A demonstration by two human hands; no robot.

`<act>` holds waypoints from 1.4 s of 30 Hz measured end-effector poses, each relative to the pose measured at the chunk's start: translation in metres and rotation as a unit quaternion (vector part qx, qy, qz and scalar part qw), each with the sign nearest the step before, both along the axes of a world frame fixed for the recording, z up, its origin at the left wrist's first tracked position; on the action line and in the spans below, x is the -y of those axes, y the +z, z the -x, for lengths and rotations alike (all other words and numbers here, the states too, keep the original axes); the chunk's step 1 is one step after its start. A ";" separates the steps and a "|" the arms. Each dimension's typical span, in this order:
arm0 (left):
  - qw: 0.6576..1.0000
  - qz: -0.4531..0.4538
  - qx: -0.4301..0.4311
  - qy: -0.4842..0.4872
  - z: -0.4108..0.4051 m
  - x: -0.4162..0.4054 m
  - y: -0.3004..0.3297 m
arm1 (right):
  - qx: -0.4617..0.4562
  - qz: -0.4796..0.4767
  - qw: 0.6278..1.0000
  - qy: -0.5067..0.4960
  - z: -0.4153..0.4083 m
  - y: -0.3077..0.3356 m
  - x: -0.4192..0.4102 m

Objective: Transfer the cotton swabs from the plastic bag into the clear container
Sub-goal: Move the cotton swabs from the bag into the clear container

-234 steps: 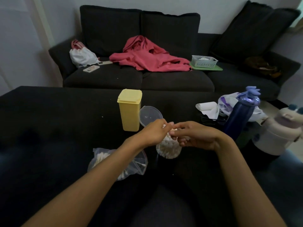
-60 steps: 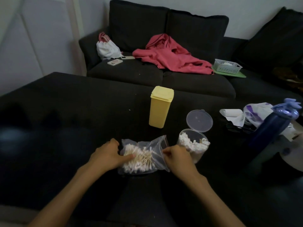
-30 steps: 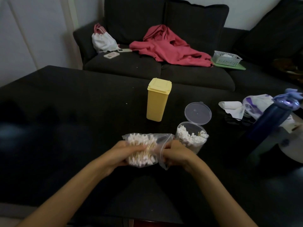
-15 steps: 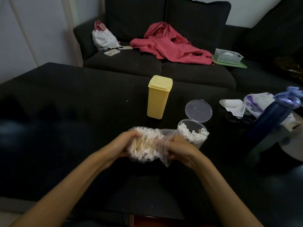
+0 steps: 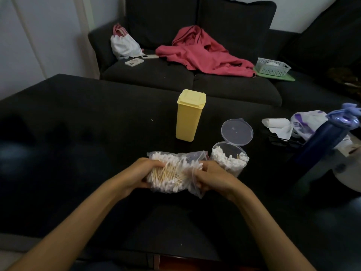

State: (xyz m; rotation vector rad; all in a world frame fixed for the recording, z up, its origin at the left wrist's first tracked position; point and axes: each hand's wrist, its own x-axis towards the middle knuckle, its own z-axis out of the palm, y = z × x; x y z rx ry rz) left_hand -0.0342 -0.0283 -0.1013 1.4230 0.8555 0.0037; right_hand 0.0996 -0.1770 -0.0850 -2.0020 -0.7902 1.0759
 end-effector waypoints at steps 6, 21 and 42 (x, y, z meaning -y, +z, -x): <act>1.000 -0.002 -0.015 0.010 -0.003 0.001 -0.002 | 0.034 -0.064 0.997 0.009 0.002 -0.003 -0.001; 0.965 -0.258 -0.045 -0.001 -0.007 -0.009 -0.004 | 0.079 -0.028 0.996 -0.030 -0.011 -0.003 0.005; 0.859 -0.466 0.052 -0.205 -0.009 0.027 0.000 | 0.114 -0.051 0.990 0.071 0.001 -0.016 -0.002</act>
